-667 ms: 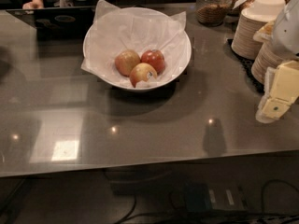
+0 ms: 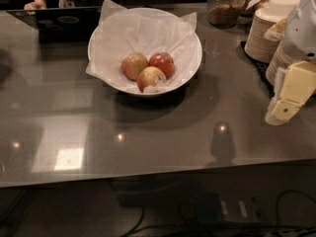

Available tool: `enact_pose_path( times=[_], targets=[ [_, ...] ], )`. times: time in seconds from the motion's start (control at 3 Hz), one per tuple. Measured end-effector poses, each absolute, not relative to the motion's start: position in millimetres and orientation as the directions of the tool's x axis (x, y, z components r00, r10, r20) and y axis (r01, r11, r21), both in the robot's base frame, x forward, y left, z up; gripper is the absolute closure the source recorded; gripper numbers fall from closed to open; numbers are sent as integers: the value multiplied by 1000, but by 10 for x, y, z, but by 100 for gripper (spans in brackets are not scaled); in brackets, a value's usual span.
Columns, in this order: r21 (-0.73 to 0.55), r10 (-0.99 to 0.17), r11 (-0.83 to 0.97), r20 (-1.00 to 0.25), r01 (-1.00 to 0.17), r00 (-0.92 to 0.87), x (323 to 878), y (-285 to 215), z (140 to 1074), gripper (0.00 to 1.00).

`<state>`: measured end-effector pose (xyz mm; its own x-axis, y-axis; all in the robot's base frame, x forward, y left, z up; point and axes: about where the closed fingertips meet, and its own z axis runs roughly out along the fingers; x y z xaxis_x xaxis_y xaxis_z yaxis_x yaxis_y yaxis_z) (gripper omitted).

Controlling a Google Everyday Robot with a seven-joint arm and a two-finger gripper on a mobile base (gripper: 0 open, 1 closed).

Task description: Pick apple from white bowl

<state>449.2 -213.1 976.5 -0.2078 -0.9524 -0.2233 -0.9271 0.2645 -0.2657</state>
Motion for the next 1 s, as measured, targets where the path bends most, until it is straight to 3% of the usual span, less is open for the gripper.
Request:
enact_pose_path(
  times=[0.67,1.0],
  targets=[
    [-297,-948,187,-305,-936,-92,5053,-1780,9746,0],
    [-297,-948,187,-305,-936,-92,5053,-1780,9746,0]
  ],
)
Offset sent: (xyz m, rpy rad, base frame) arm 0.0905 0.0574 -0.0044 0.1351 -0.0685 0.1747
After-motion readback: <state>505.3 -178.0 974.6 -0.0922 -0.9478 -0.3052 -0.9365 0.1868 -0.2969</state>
